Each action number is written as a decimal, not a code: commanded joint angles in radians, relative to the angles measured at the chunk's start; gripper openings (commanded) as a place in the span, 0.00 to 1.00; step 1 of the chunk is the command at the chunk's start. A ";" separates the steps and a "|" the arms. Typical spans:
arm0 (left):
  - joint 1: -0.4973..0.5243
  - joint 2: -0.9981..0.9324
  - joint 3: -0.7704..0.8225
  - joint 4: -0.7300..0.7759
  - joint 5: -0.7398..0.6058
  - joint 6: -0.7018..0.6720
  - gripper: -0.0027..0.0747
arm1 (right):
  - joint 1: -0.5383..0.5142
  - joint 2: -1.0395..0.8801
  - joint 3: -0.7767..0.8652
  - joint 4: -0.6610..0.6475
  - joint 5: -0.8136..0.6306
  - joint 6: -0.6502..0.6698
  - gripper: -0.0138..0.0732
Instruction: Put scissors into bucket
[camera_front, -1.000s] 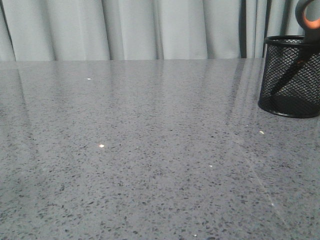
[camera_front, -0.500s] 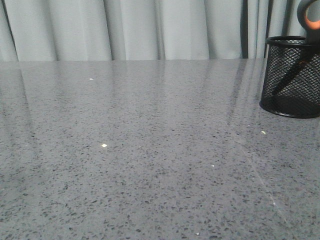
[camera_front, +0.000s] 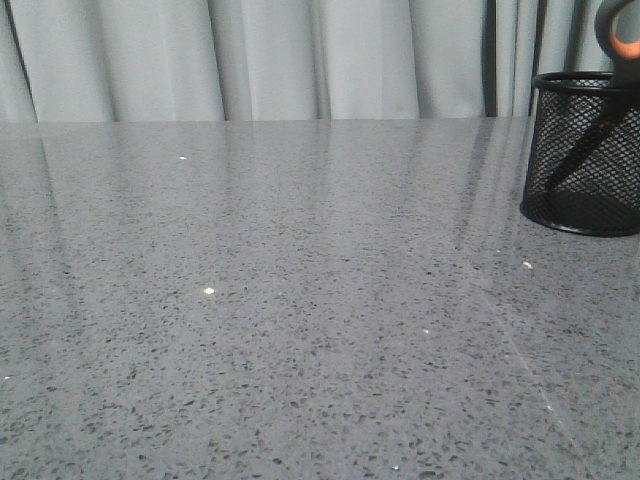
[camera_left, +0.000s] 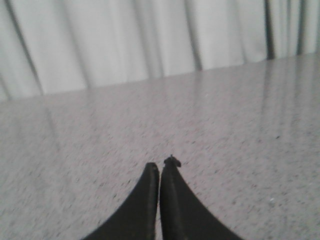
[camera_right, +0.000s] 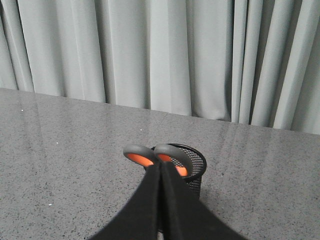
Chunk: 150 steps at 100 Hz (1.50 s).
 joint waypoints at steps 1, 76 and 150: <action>0.065 -0.021 0.012 -0.039 0.034 -0.012 0.01 | 0.001 0.012 -0.021 0.002 -0.085 -0.003 0.09; 0.204 -0.197 0.041 -0.118 0.306 -0.012 0.01 | 0.001 0.012 -0.021 0.002 -0.085 -0.003 0.09; 0.204 -0.197 0.041 -0.118 0.306 -0.012 0.01 | -0.115 -0.061 0.131 -0.052 -0.194 -0.003 0.09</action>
